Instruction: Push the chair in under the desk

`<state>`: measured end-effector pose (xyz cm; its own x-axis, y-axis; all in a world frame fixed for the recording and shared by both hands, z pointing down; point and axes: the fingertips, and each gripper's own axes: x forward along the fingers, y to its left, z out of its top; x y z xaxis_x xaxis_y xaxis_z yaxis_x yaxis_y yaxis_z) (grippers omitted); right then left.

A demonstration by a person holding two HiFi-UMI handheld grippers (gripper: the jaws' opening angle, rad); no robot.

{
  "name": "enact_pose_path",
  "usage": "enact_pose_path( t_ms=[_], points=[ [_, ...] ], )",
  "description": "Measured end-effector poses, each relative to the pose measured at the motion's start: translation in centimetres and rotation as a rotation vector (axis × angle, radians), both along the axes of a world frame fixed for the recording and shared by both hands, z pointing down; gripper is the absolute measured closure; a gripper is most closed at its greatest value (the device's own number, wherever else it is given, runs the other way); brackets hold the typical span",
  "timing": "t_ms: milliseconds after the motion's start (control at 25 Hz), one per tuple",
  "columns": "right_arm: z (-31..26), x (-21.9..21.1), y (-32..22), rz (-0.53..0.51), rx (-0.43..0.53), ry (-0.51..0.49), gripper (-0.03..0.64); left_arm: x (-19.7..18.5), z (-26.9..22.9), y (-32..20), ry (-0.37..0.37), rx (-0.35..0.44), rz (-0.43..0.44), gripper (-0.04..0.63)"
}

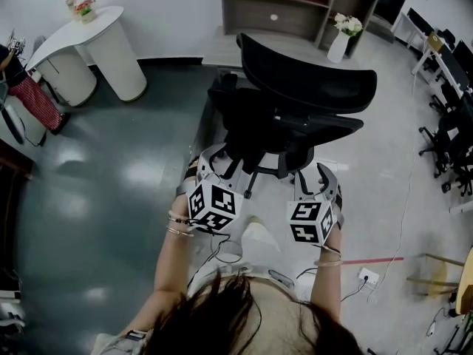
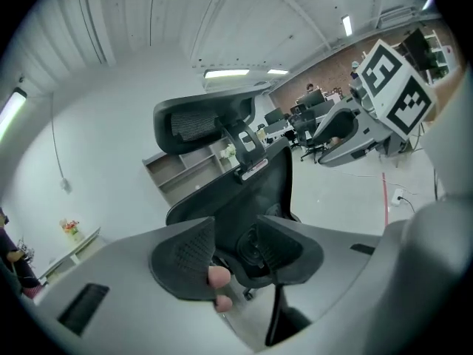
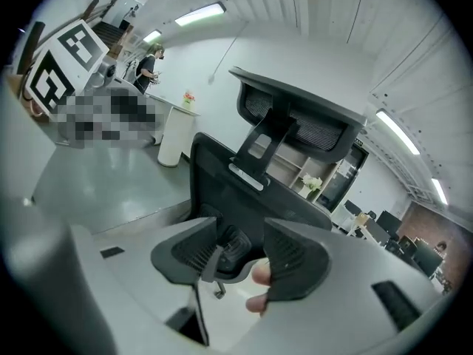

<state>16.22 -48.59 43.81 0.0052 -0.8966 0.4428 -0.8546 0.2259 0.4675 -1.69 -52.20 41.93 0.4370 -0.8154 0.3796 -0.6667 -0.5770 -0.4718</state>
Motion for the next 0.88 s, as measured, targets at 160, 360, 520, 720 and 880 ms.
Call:
enact_pose_path(
  t_ms=[160, 360, 520, 720, 880],
  points=[
    [0.0, -0.8, 1.6, -0.001, 0.007, 0.004, 0.408, -0.8, 0.1, 2.1, 0.006, 0.000, -0.017, 0.434],
    [-0.7, -1.8, 3.3, 0.005, 0.032, -0.006, 0.414, -1.8, -1.0, 4.1, 0.023, 0.028, -0.038, 0.460],
    [-1.4, -2.2, 4.4, 0.015, 0.057, -0.006, 0.427, -2.3, -1.9, 5.6, 0.025, 0.052, -0.051, 0.480],
    [-2.3, -2.7, 5.6, 0.012, 0.091, -0.004, 0.458, -2.6, -2.8, 7.3, 0.036, 0.066, -0.065, 0.505],
    [-2.9, -3.3, 6.5, 0.003, 0.109, 0.001, 0.480, -2.9, -3.5, 8.7, 0.058, 0.074, -0.070, 0.520]
  ],
)
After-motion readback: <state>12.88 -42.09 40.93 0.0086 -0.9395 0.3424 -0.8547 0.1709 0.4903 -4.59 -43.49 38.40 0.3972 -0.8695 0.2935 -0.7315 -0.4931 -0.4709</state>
